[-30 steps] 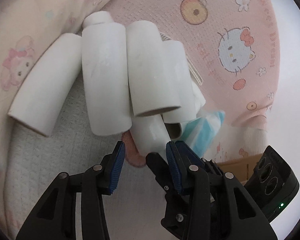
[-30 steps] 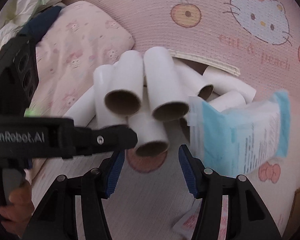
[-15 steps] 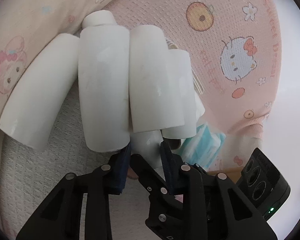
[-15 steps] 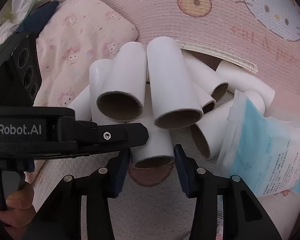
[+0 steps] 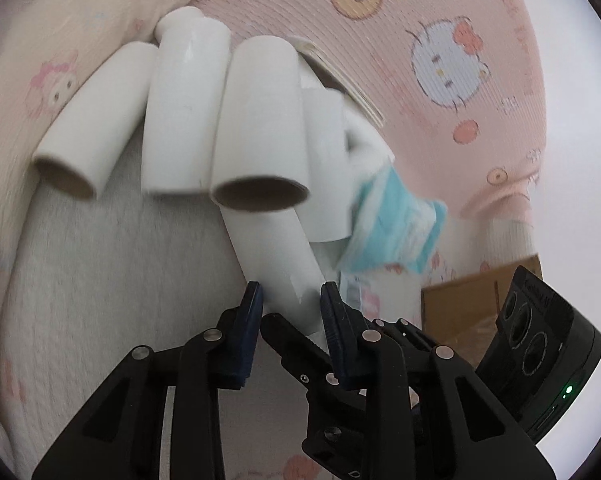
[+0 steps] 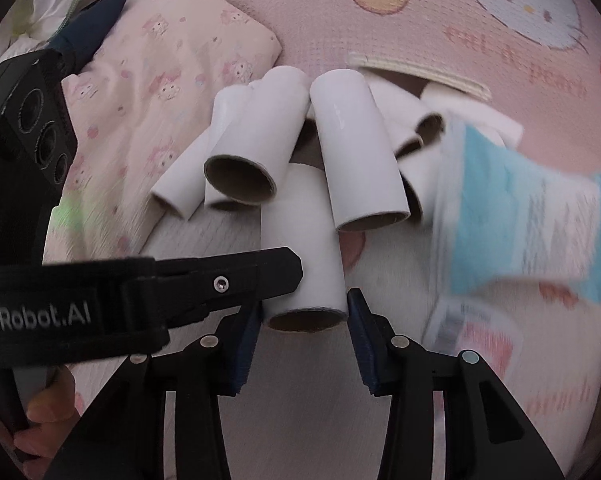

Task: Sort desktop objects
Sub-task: 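Close the right gripper around a white tube and lift it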

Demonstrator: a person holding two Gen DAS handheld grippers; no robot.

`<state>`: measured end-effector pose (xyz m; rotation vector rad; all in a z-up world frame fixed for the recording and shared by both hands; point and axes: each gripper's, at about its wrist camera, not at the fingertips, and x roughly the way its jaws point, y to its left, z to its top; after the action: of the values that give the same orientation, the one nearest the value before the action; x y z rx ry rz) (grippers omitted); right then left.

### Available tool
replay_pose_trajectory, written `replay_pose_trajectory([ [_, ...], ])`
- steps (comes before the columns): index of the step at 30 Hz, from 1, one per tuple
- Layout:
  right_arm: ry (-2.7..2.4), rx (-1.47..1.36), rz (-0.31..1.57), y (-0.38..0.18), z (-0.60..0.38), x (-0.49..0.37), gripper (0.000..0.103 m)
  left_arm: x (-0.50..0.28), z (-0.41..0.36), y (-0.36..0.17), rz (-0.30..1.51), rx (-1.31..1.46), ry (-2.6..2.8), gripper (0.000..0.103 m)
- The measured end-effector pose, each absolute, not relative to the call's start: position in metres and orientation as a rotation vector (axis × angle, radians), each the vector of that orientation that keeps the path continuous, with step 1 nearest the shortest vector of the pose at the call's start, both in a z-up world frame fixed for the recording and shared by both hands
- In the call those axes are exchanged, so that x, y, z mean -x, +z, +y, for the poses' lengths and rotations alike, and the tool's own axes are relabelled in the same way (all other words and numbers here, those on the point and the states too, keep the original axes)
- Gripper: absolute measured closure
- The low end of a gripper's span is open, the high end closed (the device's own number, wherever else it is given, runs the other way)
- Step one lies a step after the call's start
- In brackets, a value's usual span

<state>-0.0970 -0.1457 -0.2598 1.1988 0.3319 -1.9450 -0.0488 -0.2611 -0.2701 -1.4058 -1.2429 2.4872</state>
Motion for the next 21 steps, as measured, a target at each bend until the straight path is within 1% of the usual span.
replay_pose_trajectory([
  [9,-1.952,-1.275,0.304,-0.253,-0.12,0.077,0.062,0.036,-0.254,-0.263,-1.196,1.426,2.515,0.07],
  [13,-1.897,-1.315,0.259,-0.251,-0.112,0.078,0.06,0.038,-0.266,-0.27,-1.307,1.43,2.479,0.07],
  [15,-1.901,-1.321,0.237,-0.248,-0.114,0.084,0.057,0.04,-0.271,-0.273,-1.355,1.422,2.46,0.068],
  [16,-1.904,-1.315,0.235,-0.245,-0.116,0.083,0.052,0.041,-0.272,-0.274,-1.363,1.413,2.45,0.067],
  [18,-1.914,-1.3,0.255,-0.243,-0.118,0.085,0.051,0.044,-0.273,-0.274,-1.366,1.404,2.437,0.06],
  [21,-1.916,-1.311,0.265,-0.244,-0.125,0.092,0.051,0.049,-0.274,-0.277,-1.359,1.422,2.445,0.059],
])
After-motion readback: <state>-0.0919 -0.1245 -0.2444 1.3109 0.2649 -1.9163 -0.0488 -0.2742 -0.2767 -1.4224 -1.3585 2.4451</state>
